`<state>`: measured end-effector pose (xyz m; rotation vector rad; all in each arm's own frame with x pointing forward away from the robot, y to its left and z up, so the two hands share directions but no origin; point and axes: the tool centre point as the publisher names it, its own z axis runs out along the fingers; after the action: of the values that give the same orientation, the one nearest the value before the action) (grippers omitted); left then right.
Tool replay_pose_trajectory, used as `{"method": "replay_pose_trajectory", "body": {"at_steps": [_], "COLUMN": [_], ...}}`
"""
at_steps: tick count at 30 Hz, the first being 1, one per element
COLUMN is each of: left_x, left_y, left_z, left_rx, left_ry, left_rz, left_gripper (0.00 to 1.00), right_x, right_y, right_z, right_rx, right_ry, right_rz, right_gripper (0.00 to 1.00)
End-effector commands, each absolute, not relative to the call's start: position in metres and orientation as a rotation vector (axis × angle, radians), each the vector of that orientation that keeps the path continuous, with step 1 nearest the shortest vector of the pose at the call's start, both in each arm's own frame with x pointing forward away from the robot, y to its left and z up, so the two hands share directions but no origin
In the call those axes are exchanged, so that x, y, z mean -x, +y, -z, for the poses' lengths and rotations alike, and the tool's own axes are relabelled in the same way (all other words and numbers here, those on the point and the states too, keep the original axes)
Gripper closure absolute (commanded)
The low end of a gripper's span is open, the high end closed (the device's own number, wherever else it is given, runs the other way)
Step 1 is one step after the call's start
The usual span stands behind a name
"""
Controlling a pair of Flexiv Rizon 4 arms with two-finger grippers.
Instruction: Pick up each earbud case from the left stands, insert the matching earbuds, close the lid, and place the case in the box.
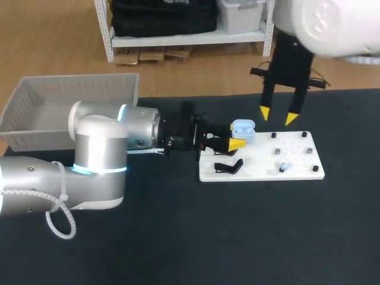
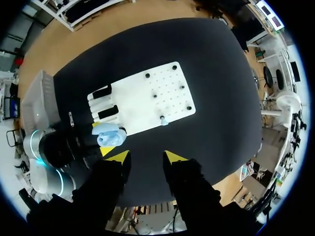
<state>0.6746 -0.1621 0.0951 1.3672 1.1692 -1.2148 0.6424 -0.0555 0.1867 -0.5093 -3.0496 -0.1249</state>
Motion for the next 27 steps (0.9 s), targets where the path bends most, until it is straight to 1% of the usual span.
{"method": "replay_pose_trajectory", "body": {"at_steps": [1, 12, 22, 27], "left_x": [-0.665, -0.641, -0.636, -0.630], "left_y": [-0.172, -0.165, -0.137, -0.134], "left_z": [-0.096, -0.096, -0.095, -0.094], "left_rx": [-1.353, -1.341, -1.383, -1.386], "left_ry": [1.197, 1.232, 1.234, 1.228], "left_rz": [1.191, 1.160, 1.137, 1.142], "left_gripper": [1.00, 1.00, 1.00, 1.00], "right_x": [-0.626, -0.620, -0.622, -0.625], "right_y": [-0.077, -0.086, -0.072, -0.071], "right_z": [-0.185, -0.171, -0.153, -0.140], "right_rx": [0.487, 0.416, 0.485, 0.492], "right_ry": [-3.132, -3.120, -3.128, -3.139], "right_rz": [0.324, 0.316, 0.304, 0.251], "right_gripper": [0.57, 0.58, 0.58, 0.56]}}
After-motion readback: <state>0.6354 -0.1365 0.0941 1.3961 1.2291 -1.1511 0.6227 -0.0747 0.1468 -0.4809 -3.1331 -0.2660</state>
